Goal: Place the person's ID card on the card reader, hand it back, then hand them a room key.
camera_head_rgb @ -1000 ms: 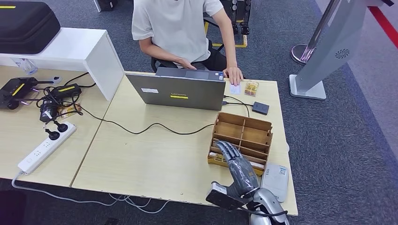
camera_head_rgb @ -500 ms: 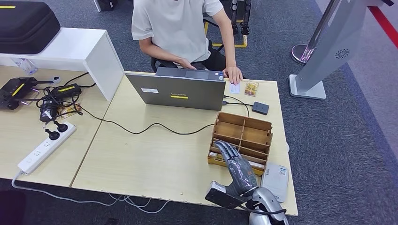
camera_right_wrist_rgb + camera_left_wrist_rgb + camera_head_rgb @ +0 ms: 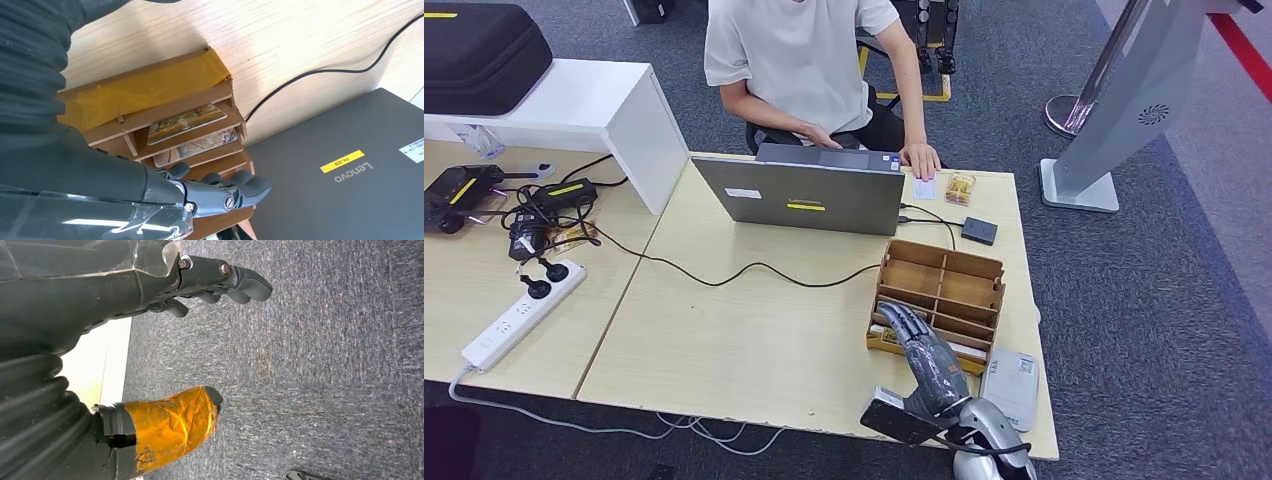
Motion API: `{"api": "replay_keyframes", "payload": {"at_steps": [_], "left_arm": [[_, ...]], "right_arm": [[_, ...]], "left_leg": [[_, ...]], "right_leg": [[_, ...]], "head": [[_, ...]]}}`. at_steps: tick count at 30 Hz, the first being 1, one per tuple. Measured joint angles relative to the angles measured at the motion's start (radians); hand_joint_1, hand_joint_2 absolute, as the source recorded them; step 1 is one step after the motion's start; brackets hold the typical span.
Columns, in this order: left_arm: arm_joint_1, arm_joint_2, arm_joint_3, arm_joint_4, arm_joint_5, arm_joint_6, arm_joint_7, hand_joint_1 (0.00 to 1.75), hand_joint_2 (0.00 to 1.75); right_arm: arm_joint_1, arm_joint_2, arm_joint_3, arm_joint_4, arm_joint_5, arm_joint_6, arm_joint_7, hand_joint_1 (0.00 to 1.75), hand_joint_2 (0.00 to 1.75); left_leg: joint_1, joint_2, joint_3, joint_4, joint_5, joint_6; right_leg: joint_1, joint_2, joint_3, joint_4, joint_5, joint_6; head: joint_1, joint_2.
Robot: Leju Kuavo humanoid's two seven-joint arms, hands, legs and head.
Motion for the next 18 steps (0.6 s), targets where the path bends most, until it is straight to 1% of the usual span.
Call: {"api": "replay_keyframes", "payload": {"at_steps": [18], "left_arm": [[0.000, 0.000, 0.000, 0.000, -0.002, 0.000, -0.004, 0.00, 1.75]], "right_arm": [[-0.023, 0.001, 0.000, 0.054, -0.006, -0.015, 0.010, 0.00, 1.75]], "left_leg": [[0.000, 0.000, 0.000, 0.000, 0.000, 0.000]], "right_leg": [[0.000, 0.000, 0.000, 0.000, 0.000, 0.000]], "head": [[0.000, 0.000]]}}
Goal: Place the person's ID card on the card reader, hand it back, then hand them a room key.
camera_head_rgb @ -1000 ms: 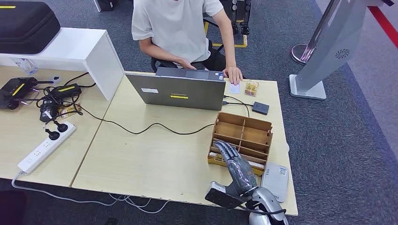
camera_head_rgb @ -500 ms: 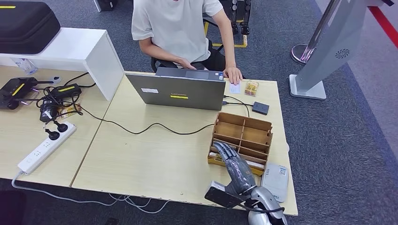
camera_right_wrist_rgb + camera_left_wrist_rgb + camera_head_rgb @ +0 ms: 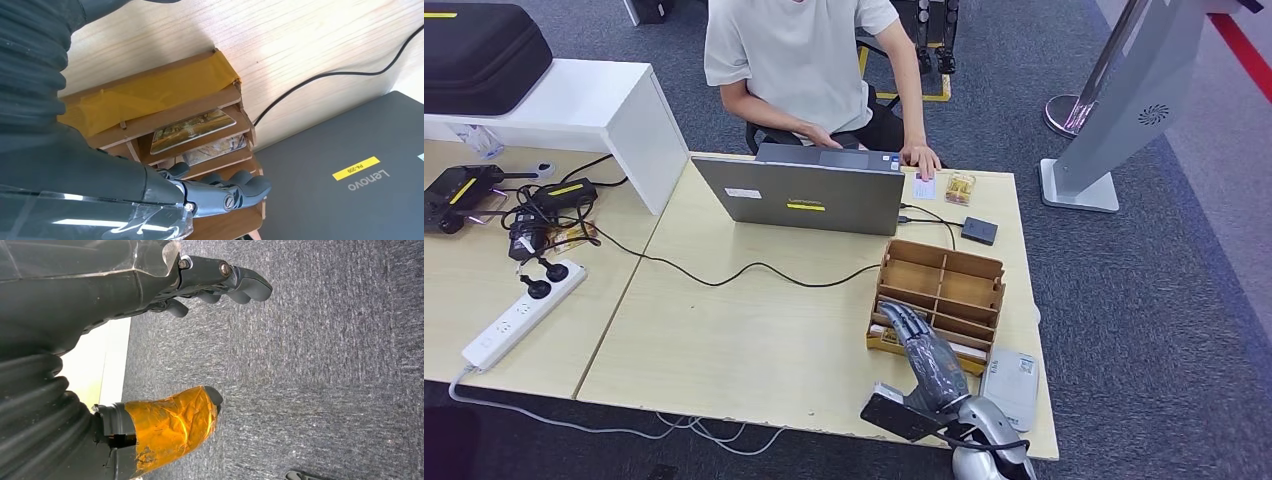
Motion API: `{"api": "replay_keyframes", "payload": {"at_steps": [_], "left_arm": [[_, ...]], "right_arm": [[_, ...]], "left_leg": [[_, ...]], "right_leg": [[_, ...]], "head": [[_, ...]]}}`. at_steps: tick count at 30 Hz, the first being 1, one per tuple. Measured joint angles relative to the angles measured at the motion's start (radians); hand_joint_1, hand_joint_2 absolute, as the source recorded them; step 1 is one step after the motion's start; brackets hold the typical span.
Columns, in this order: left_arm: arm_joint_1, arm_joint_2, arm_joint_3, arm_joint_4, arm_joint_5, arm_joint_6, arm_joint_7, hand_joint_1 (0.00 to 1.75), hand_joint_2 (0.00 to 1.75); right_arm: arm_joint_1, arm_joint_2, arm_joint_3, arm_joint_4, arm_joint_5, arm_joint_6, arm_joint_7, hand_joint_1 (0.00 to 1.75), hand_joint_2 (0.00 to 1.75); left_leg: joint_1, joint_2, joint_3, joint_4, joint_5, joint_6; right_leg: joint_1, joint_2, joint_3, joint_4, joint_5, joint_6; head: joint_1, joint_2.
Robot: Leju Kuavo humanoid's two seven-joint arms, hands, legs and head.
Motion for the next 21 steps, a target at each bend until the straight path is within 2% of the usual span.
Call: {"api": "replay_keyframes", "payload": {"at_steps": [5, 6, 9, 10, 21], "left_arm": [[0.000, 0.000, 0.000, 0.000, -0.001, 0.000, -0.001, 0.00, 1.75], [0.000, 0.000, 0.000, 0.000, -0.001, 0.000, -0.001, 0.00, 1.75], [0.000, 0.000, 0.000, 0.000, -0.001, 0.000, -0.001, 0.00, 1.75], [0.000, 0.000, 0.000, 0.000, -0.001, 0.000, -0.001, 0.00, 1.75], [0.000, 0.000, 0.000, 0.000, -0.001, 0.000, -0.002, 0.00, 1.75]], "right_arm": [[-0.003, 0.000, 0.000, 0.012, 0.004, -0.002, 0.000, 0.00, 1.75], [-0.004, 0.000, 0.000, 0.013, 0.005, -0.002, 0.001, 0.07, 1.75], [-0.005, 0.000, -0.001, 0.018, 0.005, -0.002, 0.002, 1.38, 1.75], [-0.005, 0.000, -0.001, 0.019, 0.004, -0.002, 0.002, 1.75, 1.75], [-0.025, 0.007, -0.009, 0.020, -0.007, 0.000, -0.004, 1.75, 1.75]], "left_leg": [[0.000, 0.000, 0.000, 0.000, 0.000, 0.000], [0.000, 0.000, 0.000, 0.000, 0.000, 0.000], [0.000, 0.000, 0.000, 0.000, 0.000, 0.000], [0.000, 0.000, 0.000, 0.000, 0.000, 0.000], [0.000, 0.000, 0.000, 0.000, 0.000, 0.000]], "right_leg": [[0.000, 0.000, 0.000, 0.000, 0.000, 0.000], [0.000, 0.000, 0.000, 0.000, 0.000, 0.000], [0.000, 0.000, 0.000, 0.000, 0.000, 0.000], [0.000, 0.000, 0.000, 0.000, 0.000, 0.000], [0.000, 0.000, 0.000, 0.000, 0.000, 0.000]], "head": [[0.000, 0.000], [0.000, 0.000], [0.000, 0.000], [0.000, 0.000], [0.000, 0.000]]}}
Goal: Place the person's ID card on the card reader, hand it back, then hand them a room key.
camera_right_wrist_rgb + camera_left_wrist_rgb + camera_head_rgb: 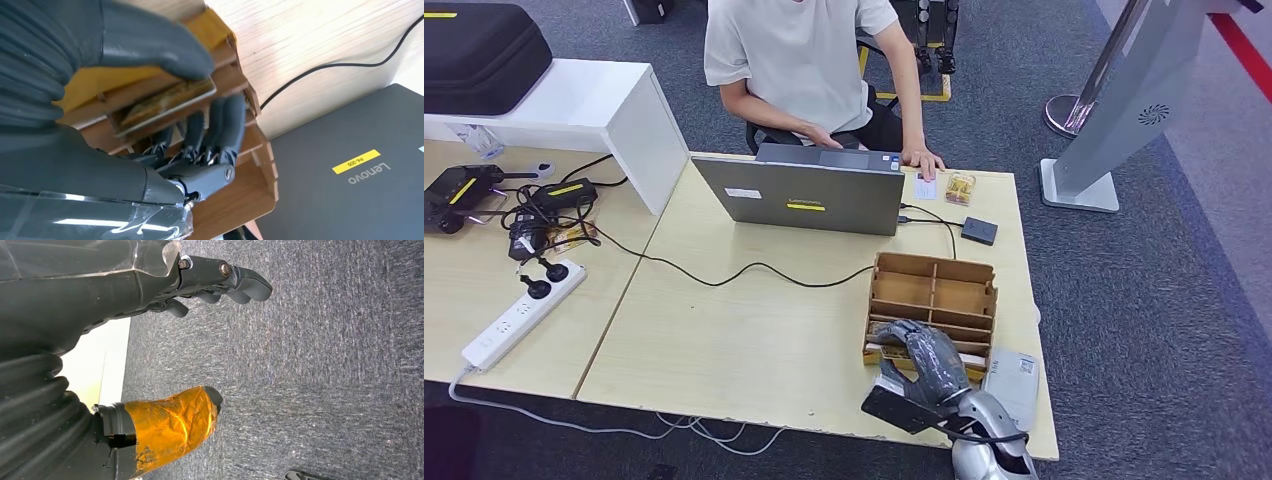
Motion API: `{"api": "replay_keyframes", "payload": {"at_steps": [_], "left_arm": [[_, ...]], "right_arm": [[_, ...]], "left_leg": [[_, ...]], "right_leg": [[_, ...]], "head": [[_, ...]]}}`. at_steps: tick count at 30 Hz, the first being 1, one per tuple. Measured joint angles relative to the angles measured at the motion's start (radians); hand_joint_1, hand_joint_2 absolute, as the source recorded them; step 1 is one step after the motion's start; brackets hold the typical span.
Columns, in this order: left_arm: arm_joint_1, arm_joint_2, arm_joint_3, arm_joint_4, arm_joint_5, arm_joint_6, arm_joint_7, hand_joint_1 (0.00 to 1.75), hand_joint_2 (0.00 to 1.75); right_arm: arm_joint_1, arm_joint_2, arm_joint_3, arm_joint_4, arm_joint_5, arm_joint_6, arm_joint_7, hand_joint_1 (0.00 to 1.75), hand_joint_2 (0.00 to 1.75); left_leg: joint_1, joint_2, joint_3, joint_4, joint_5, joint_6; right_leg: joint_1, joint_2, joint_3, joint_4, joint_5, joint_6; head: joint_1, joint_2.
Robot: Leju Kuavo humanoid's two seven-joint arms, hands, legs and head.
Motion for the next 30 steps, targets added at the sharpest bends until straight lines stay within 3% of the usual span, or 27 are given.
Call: {"api": "replay_keyframes", "payload": {"at_steps": [30], "left_arm": [[0.000, 0.000, 0.006, 0.000, 0.009, -0.007, -0.054, 0.00, 1.75]], "right_arm": [[-0.003, 0.002, -0.020, -0.006, -0.013, 0.008, -0.014, 1.75, 1.75]], "left_leg": [[0.000, 0.000, 0.000, 0.000, 0.000, 0.000]], "right_leg": [[0.000, 0.001, 0.000, 0.000, 0.000, 0.000]], "head": [[0.000, 0.000]]}}
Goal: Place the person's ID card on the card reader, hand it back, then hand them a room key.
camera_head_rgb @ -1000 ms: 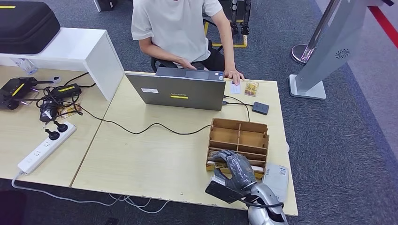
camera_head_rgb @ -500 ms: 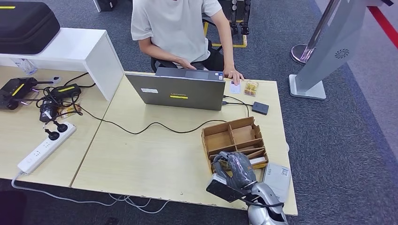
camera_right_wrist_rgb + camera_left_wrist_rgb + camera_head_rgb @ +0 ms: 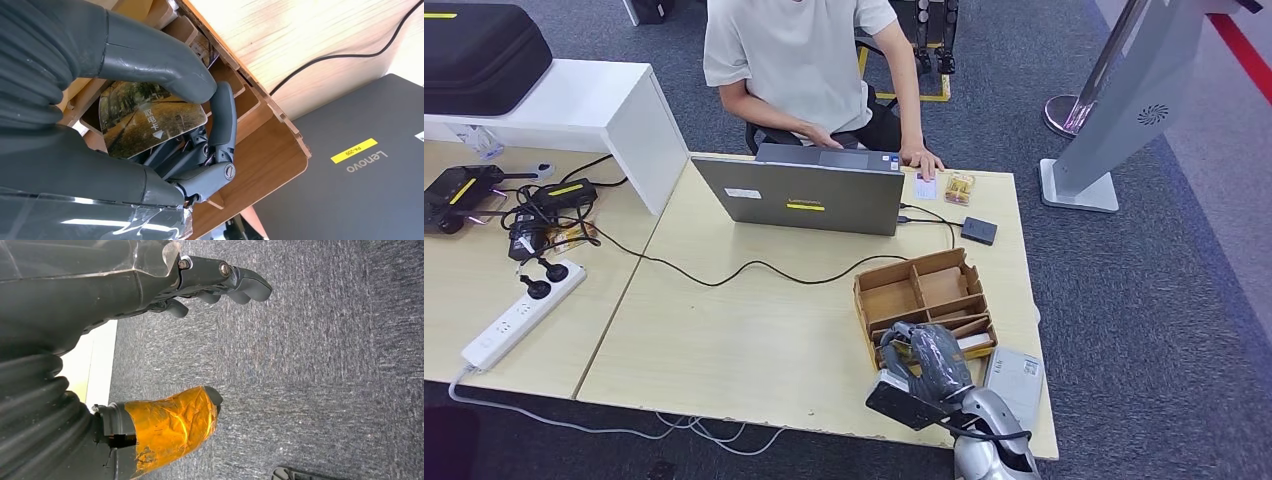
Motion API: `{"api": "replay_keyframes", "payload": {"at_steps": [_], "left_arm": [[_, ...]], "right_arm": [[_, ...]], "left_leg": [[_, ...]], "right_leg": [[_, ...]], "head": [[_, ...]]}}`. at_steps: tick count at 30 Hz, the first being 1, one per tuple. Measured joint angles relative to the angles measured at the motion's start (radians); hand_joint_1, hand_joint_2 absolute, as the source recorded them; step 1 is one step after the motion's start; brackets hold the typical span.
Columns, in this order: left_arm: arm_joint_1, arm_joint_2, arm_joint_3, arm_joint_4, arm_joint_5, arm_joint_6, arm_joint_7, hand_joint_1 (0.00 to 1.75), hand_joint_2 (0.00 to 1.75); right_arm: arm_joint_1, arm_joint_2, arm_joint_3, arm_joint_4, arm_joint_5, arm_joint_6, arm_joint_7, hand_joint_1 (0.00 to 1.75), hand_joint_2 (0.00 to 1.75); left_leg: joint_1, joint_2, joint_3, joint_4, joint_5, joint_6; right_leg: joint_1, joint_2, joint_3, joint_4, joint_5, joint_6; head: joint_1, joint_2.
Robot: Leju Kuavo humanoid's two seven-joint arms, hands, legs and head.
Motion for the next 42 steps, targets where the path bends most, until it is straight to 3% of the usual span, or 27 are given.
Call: {"api": "replay_keyframes", "payload": {"at_steps": [11, 27, 42], "left_arm": [[0.000, 0.002, 0.000, 0.000, -0.016, 0.002, 0.000, 0.00, 1.75], [0.000, 0.012, 0.000, 0.000, -0.056, -0.001, 0.002, 0.00, 1.75], [0.000, 0.018, -0.007, 0.000, -0.082, -0.019, -0.008, 0.00, 1.75]], "right_arm": [[-0.015, 0.002, -0.008, -0.069, -0.023, 0.032, 0.008, 1.75, 1.75], [-0.188, 0.002, -0.079, -0.180, -0.101, 0.081, 0.058, 1.75, 1.75], [-0.360, 0.016, -0.157, -0.154, -0.103, 0.111, 0.103, 1.75, 1.75]], "left_leg": [[0.000, 0.000, 0.000, 0.000, 0.000, 0.000], [0.000, 0.000, 0.000, 0.000, 0.000, -0.001], [0.000, 0.000, 0.000, 0.000, 0.001, -0.001]], "right_leg": [[0.000, 0.000, 0.000, 0.000, 0.000, 0.000], [0.000, 0.000, 0.000, 0.000, 0.000, 0.000], [0.000, 0.000, 0.000, 0.001, 0.001, 0.000]], "head": [[0.000, 0.000], [0.000, 0.000], [0.000, 0.000]]}}
